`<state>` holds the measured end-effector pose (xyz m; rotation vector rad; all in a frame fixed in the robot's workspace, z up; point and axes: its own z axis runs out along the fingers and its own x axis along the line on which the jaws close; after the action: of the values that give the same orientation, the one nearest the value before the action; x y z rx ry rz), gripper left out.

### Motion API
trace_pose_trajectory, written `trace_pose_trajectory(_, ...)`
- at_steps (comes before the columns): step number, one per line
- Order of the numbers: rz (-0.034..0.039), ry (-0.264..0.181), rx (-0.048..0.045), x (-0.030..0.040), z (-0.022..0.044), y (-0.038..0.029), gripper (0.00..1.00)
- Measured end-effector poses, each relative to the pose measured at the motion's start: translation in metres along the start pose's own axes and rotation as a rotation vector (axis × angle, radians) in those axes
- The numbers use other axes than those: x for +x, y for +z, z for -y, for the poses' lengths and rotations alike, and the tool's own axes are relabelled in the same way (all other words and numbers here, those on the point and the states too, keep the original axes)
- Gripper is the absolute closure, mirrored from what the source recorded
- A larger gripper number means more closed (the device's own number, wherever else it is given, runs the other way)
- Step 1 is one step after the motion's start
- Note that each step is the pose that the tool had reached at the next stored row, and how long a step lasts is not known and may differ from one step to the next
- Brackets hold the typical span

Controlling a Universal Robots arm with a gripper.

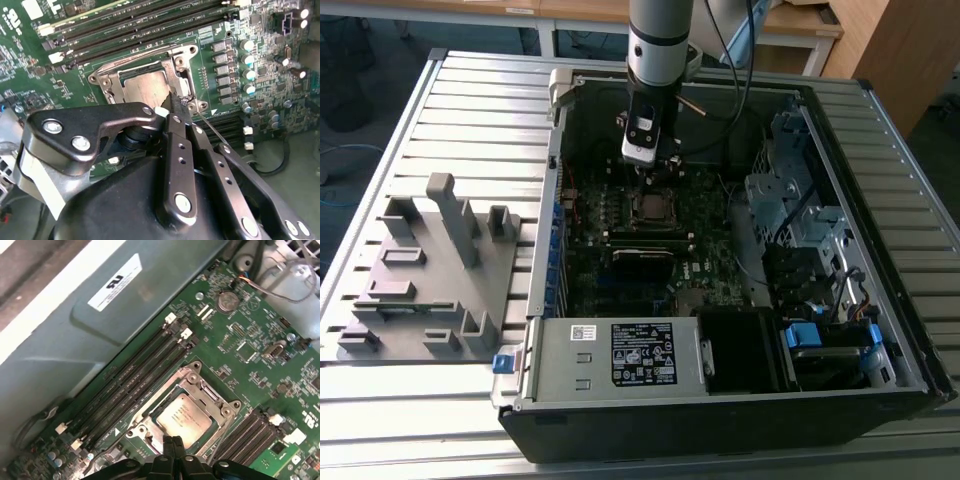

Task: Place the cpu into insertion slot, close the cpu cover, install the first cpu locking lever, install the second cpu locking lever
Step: 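Close the cpu cover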

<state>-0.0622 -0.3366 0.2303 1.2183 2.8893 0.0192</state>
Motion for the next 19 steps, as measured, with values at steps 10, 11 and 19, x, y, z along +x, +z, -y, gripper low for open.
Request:
trace_pose_trajectory(10, -0.0003, -0.021, 0.0, 0.0, 0.0, 0.0, 0.9)
trace_pose_trajectory(11, -0.0003, -0.021, -0.0001, 0.0, 0.0, 0.0, 0.9)
trace_pose_trajectory(19, -0.0005, -0.036, -0.0001, 0.0, 0.0, 0.0, 0.9)
